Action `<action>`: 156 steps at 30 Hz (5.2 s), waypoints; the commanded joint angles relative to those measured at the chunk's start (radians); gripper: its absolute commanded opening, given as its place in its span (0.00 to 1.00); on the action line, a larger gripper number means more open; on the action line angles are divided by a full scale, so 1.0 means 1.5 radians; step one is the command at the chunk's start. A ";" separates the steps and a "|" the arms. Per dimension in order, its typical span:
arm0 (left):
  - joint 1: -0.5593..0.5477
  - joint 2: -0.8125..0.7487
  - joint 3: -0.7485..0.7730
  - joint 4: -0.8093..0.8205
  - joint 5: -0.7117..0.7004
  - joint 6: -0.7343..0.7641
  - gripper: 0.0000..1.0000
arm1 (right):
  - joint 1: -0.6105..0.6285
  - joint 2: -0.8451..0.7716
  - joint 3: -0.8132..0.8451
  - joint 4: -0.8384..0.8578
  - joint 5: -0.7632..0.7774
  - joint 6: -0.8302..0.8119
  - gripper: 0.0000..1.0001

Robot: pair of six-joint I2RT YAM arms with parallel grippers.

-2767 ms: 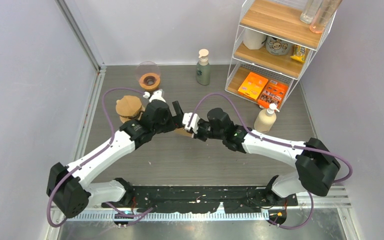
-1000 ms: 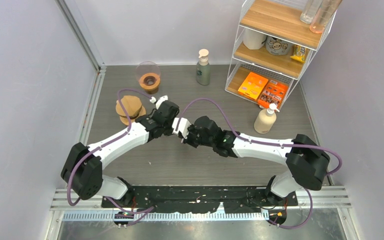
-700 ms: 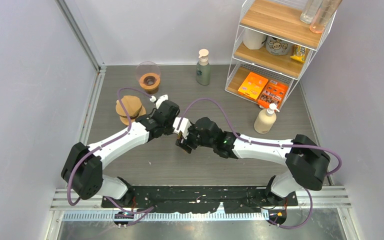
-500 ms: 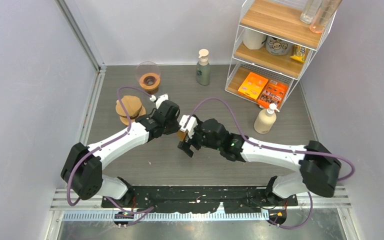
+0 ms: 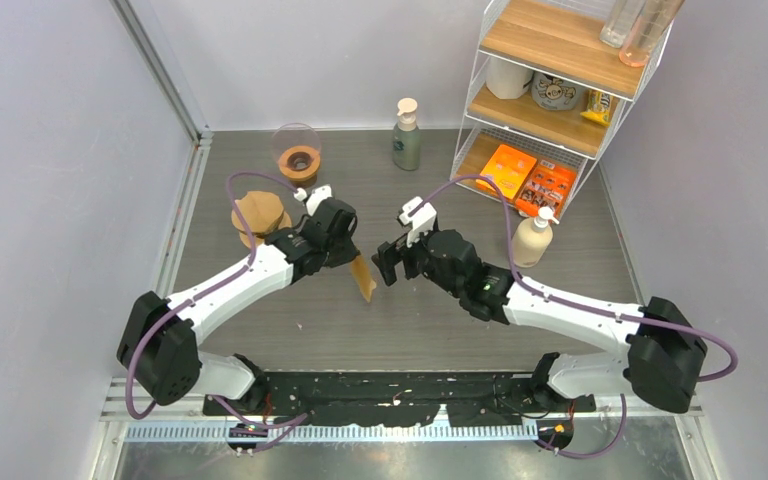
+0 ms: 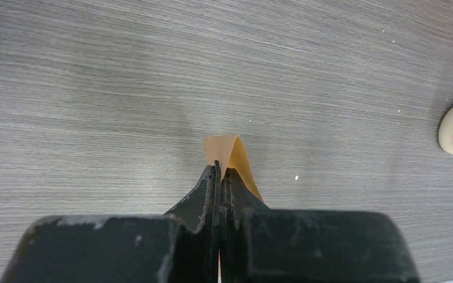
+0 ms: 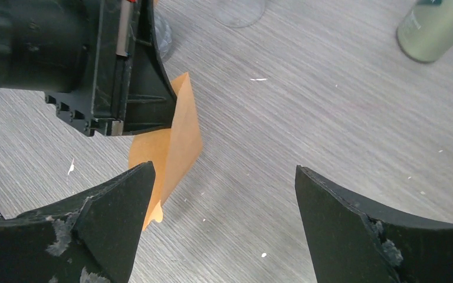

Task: Place the coffee filter in the dripper
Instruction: Pick up the coffee filter from the center of the board, then place the coffee filter in the coffee dripper.

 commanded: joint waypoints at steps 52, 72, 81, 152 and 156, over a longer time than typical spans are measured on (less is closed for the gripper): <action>-0.006 -0.130 -0.039 0.041 0.117 0.289 0.00 | -0.088 0.132 0.039 0.037 -0.222 0.041 0.22; 0.016 -0.093 0.093 -0.039 0.011 0.211 0.00 | -0.095 -0.100 -0.027 0.034 -0.022 0.062 0.96; 0.098 -0.027 0.296 -0.099 -0.047 0.246 0.00 | -0.106 -0.211 -0.110 0.084 0.165 0.080 0.95; 0.357 0.496 0.847 -0.282 0.081 0.464 0.05 | -0.132 -0.116 -0.065 0.009 0.221 0.032 0.96; 0.356 0.499 0.848 -0.281 0.080 0.467 0.05 | -0.131 -0.114 -0.064 0.008 0.220 0.032 0.96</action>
